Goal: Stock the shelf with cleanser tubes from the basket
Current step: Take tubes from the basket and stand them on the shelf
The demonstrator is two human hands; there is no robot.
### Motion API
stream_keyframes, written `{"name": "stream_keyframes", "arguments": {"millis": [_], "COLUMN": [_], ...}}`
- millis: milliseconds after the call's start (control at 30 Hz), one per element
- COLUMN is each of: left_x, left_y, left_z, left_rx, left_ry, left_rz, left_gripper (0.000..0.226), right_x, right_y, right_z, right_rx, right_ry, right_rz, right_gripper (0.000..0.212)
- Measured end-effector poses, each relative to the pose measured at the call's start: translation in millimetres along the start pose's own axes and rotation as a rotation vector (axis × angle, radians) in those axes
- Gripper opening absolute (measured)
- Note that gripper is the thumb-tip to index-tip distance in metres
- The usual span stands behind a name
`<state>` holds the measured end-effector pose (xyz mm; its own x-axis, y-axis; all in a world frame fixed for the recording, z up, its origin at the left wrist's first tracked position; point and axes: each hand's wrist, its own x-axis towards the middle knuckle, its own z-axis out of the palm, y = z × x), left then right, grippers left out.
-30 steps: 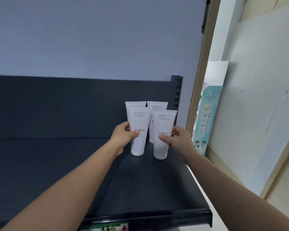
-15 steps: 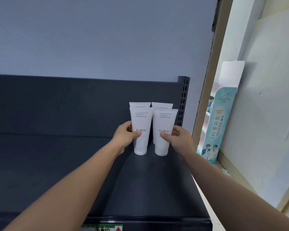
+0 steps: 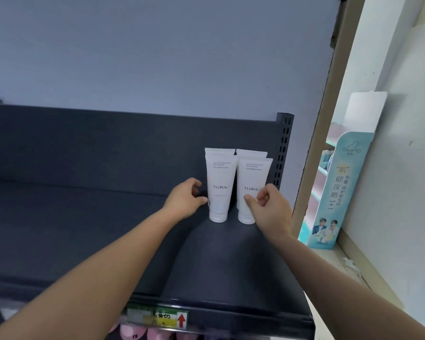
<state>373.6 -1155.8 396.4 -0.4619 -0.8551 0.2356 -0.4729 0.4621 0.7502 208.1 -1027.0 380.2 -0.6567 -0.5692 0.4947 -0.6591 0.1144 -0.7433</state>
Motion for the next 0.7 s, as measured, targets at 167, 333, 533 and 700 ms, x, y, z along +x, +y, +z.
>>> {"name": "stream_keyframes", "arguments": {"millis": [167,333,533,700], "left_x": [-21.3,-57.4,-114.2,-164.0], "left_y": [-12.4,-25.3,-46.2,-60.5], "left_z": [-28.7,-65.1,-115.9,-159.7], "left_rx": [0.312,0.613,0.858,0.978], "left_ry": [0.007,0.057,0.137,0.185], "left_rz": [0.024,-0.03,-0.141,-0.281], "left_gripper": [0.047,0.048,0.041,0.042], "right_x": [-14.9,-29.6,-56.7,-86.0], "right_y": [-24.0,-47.5,-84.4,-126.2], "right_z": [5.8,29.4,63.1,91.8], "right_rx": [-0.17,-0.249,-0.32,-0.281], "right_ry": [-0.218,-0.418,-0.606,-0.69], "right_rz": [-0.194,-0.33,-0.49,-0.62], "right_gripper": [0.01,0.021,0.036,0.036]}}
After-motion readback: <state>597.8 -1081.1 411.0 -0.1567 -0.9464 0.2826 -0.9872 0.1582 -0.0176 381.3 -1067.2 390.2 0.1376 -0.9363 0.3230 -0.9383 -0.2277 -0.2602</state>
